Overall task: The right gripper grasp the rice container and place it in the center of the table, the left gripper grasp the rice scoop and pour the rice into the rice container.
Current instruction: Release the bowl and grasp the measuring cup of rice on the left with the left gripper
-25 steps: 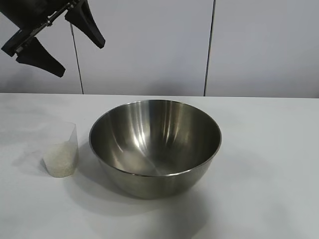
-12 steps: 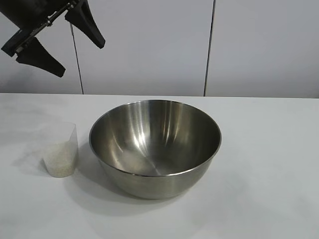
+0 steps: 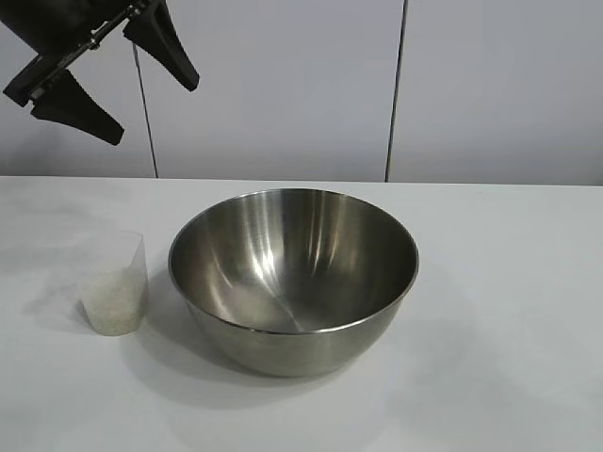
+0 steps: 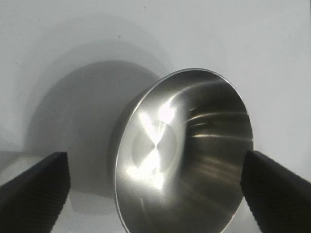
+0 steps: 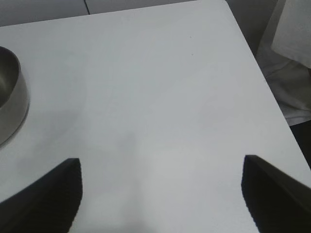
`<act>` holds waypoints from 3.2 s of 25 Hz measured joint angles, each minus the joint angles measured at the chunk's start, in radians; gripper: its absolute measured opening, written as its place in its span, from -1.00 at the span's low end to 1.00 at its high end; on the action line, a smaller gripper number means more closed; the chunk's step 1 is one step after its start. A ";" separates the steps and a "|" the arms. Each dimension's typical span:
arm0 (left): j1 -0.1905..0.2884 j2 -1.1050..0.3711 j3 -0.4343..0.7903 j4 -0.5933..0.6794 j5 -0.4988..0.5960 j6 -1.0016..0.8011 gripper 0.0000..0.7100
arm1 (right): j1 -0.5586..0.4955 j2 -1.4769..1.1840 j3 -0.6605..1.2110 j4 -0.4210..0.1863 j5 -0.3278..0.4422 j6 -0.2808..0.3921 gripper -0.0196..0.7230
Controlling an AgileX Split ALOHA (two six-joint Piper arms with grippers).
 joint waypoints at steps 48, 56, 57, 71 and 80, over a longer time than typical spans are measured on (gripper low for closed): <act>-0.211 -0.520 1.202 0.312 -1.775 0.125 0.86 | 0.000 0.000 0.000 0.000 -0.014 0.000 0.70; -0.211 -0.238 1.355 0.324 -2.129 0.072 0.86 | 0.000 0.000 0.000 0.000 -0.015 0.000 0.70; -0.211 -0.200 1.355 0.330 -2.129 0.055 0.86 | 0.000 0.000 0.000 0.000 -0.016 0.000 0.70; -0.209 0.101 1.303 0.342 -2.145 -0.023 0.86 | 0.000 0.000 0.000 0.000 -0.016 0.000 0.70; -0.170 0.197 1.211 0.381 -2.150 -0.023 0.86 | 0.000 0.000 0.000 0.000 -0.016 0.000 0.70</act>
